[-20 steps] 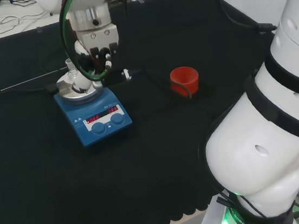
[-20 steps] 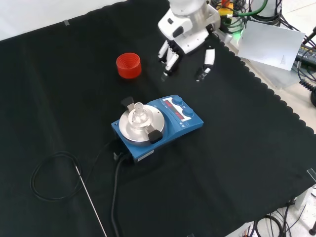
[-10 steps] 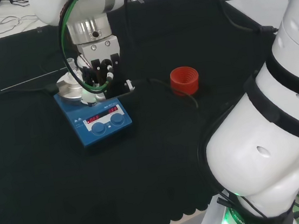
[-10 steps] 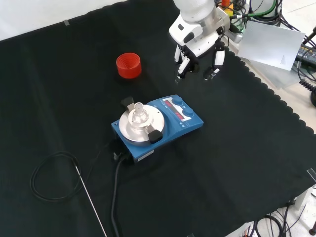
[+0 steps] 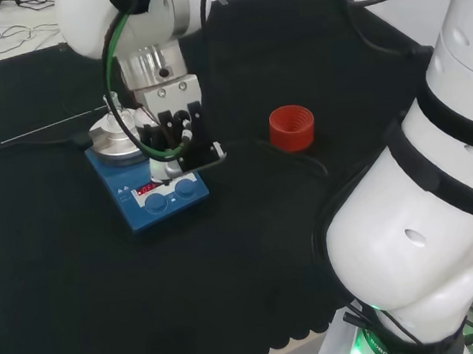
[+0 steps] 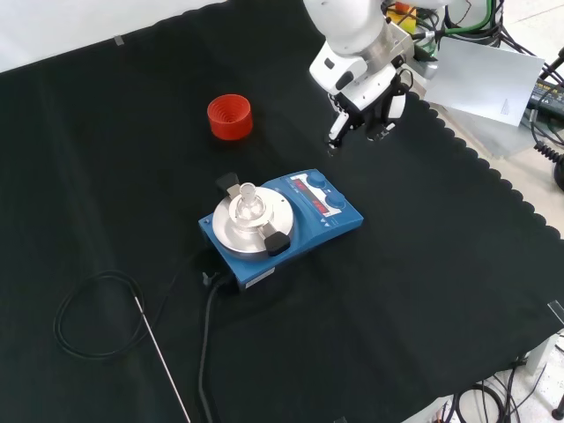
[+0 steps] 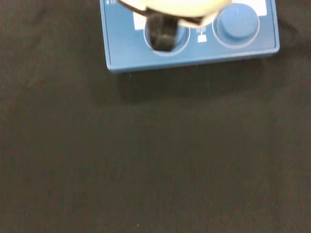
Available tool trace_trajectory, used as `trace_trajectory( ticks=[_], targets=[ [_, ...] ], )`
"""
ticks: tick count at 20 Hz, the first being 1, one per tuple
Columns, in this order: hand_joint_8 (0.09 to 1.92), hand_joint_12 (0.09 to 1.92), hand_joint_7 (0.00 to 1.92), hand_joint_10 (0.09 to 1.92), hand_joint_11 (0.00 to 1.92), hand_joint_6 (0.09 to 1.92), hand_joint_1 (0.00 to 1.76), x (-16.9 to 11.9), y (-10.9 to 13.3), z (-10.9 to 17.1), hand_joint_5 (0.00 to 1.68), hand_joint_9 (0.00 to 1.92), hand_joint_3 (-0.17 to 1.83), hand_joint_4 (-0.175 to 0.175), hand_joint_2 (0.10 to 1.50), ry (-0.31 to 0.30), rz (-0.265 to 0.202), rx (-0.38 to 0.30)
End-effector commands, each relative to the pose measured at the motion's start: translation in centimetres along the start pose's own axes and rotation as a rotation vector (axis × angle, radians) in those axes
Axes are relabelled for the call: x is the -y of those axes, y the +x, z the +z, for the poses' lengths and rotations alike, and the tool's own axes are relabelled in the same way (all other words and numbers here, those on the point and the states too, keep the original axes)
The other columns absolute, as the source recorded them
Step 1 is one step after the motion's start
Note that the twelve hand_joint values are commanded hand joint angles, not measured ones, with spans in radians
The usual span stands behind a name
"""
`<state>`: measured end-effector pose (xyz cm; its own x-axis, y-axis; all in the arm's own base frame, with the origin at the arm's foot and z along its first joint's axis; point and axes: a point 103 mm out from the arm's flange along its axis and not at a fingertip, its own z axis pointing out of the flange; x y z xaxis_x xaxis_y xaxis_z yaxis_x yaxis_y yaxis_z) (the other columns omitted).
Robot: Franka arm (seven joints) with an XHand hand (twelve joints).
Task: Turn on the heater.
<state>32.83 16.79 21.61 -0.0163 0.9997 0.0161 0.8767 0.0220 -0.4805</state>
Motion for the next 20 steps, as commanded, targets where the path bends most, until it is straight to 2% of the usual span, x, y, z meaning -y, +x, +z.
trace_trajectory(
  ticks=[1, 4, 16, 20],
  targets=[
    [1.65, 1.18, 1.57, 1.53, 1.26, 0.64, 1.41, -0.4, 0.0, 1.8, 0.39, 1.70, 0.87, -0.075, 0.75, 0.090, -0.021, -0.008],
    [1.67, 1.27, 1.60, 1.58, 1.24, 0.64, 1.46, -0.6, -0.4, 2.6, 0.35, 1.71, 0.95, -0.065, 0.72, 0.121, -0.022, -0.012],
    [1.66, 1.31, 1.62, 1.59, 1.25, 0.54, 1.47, -1.7, -0.3, 4.6, 0.26, 1.72, 1.03, -0.060, 0.69, 0.239, -0.034, 0.003],
    [1.66, 1.31, 1.63, 1.60, 1.26, 0.41, 1.47, -2.2, -0.2, 5.1, 0.26, 1.72, 1.05, -0.054, 0.68, 0.274, -0.039, 0.009]
  ],
)
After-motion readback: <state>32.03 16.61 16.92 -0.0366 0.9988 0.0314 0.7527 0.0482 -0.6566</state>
